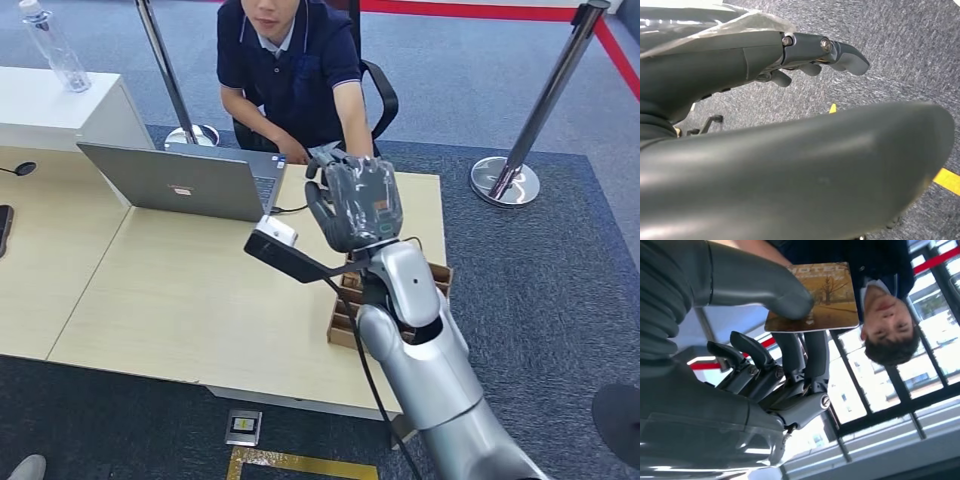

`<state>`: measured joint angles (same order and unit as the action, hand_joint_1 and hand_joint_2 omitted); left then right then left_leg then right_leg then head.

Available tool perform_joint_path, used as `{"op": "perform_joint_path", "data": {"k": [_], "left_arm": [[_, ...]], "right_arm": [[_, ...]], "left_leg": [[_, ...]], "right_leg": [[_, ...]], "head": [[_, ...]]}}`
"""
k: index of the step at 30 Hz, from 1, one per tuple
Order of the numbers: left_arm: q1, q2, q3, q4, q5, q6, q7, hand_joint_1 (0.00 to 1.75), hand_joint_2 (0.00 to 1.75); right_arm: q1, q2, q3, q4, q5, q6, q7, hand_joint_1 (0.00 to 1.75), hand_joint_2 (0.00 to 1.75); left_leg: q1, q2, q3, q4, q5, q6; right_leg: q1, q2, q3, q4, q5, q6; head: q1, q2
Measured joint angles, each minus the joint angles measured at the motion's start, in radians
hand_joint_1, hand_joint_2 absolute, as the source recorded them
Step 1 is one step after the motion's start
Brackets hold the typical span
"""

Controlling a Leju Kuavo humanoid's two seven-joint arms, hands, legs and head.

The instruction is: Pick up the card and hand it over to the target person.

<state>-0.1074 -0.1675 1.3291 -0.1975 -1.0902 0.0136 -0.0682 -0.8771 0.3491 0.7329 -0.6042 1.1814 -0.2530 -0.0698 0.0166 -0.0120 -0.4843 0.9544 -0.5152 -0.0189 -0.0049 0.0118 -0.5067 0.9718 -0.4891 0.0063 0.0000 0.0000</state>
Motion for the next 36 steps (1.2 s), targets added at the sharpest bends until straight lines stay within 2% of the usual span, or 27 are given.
{"op": "perform_joint_path", "data": {"k": [6, 13, 20, 30, 36], "left_arm": [[-0.001, 0.000, -0.009, 0.002, -0.009, 0.000, 0.013, 0.00, 0.00], [0.001, -0.004, -0.008, 0.003, -0.010, 0.004, 0.025, 0.00, 0.00], [0.001, -0.003, -0.012, 0.003, -0.014, 0.003, 0.025, 0.00, 0.00], [-0.002, 0.006, -0.024, 0.003, -0.024, -0.001, 0.017, 0.00, 0.00], [-0.001, 0.008, -0.033, 0.004, -0.034, 0.000, 0.025, 0.00, 0.00]], "right_arm": [[-0.043, 0.000, 0.044, 0.085, -0.080, -0.030, 0.032, 1.75, 1.75], [-0.035, 0.000, 0.054, 0.137, -0.098, -0.047, 0.046, 1.75, 1.75], [-0.033, 0.000, 0.051, 0.168, -0.085, -0.065, 0.056, 1.75, 1.75], [-0.035, 0.000, 0.036, 0.192, -0.041, -0.085, 0.111, 1.75, 1.75], [-0.031, 0.000, -0.021, 0.205, 0.015, -0.124, 0.151, 1.75, 1.75]], "left_leg": [[0.000, -0.003, -0.001, 0.000, 0.000, 0.001], [0.000, -0.004, -0.001, 0.000, 0.000, 0.000], [0.000, -0.004, -0.002, 0.000, 0.001, 0.000], [0.001, -0.005, -0.002, 0.000, 0.000, 0.000], [0.001, -0.005, -0.002, 0.000, 0.001, 0.000]], "right_leg": [[0.000, -0.003, 0.001, -0.001, 0.000, 0.001], [0.000, -0.004, 0.002, -0.002, -0.001, 0.001], [0.000, -0.004, 0.001, -0.002, 0.000, 0.000], [0.001, -0.004, 0.001, -0.002, -0.001, 0.001], [0.000, -0.005, 0.001, -0.001, -0.001, 0.000]], "head": [[0.000, 0.000], [0.000, 0.000], [0.000, 0.000], [0.000, 0.000], [0.000, 0.000]]}}
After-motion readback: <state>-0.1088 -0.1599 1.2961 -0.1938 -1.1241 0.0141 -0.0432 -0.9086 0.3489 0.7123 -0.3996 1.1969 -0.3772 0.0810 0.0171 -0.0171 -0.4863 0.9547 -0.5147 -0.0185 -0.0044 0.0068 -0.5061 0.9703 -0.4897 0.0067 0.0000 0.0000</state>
